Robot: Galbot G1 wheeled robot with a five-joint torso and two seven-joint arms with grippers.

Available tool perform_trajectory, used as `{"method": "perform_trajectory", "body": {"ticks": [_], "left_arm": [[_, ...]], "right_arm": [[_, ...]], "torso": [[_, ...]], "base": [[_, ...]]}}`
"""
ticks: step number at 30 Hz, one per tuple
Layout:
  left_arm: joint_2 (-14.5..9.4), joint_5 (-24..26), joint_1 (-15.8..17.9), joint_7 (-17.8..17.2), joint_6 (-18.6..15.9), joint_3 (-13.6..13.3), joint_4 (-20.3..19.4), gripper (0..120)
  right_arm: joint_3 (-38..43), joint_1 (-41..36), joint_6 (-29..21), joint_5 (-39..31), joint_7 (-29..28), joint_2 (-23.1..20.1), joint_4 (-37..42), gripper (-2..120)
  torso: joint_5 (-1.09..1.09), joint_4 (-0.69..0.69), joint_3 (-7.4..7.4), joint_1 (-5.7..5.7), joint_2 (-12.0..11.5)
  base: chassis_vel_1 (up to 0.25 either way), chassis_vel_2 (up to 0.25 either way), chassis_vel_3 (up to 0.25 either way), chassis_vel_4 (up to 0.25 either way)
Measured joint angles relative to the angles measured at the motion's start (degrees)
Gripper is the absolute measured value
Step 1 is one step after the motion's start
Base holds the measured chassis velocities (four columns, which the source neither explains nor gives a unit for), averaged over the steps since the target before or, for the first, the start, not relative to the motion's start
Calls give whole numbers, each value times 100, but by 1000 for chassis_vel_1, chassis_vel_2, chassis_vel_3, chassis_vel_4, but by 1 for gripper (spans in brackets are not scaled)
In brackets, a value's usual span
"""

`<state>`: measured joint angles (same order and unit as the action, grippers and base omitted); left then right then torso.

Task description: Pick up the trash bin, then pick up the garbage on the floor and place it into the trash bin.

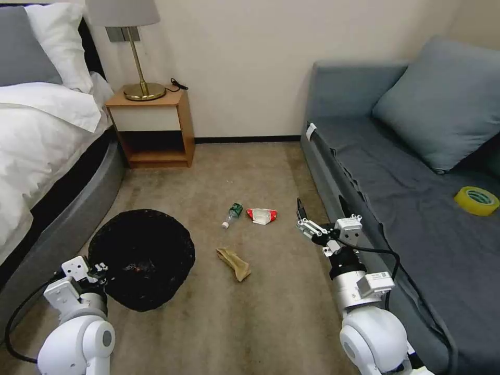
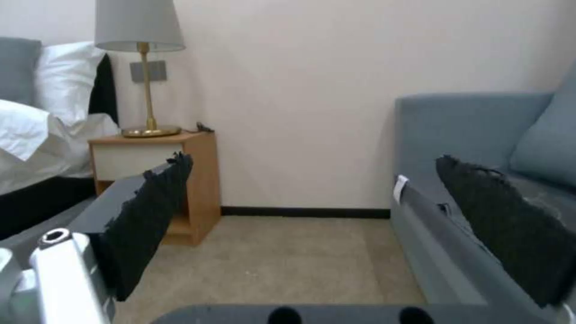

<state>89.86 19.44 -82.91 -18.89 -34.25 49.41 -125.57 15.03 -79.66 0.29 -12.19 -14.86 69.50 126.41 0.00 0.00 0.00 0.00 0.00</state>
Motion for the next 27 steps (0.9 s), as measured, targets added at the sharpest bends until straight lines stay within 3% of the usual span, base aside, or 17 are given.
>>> {"method": "perform_trajectory", "body": {"ticks": [27], "left_arm": [[7, 101, 35, -7, -18, 130, -24, 2]], "right_arm": [[-30, 39, 3, -35, 30, -136, -42, 100]], "torso": [[0, 0, 0, 0, 0]], "base": [[-65, 63, 69, -66]]}}
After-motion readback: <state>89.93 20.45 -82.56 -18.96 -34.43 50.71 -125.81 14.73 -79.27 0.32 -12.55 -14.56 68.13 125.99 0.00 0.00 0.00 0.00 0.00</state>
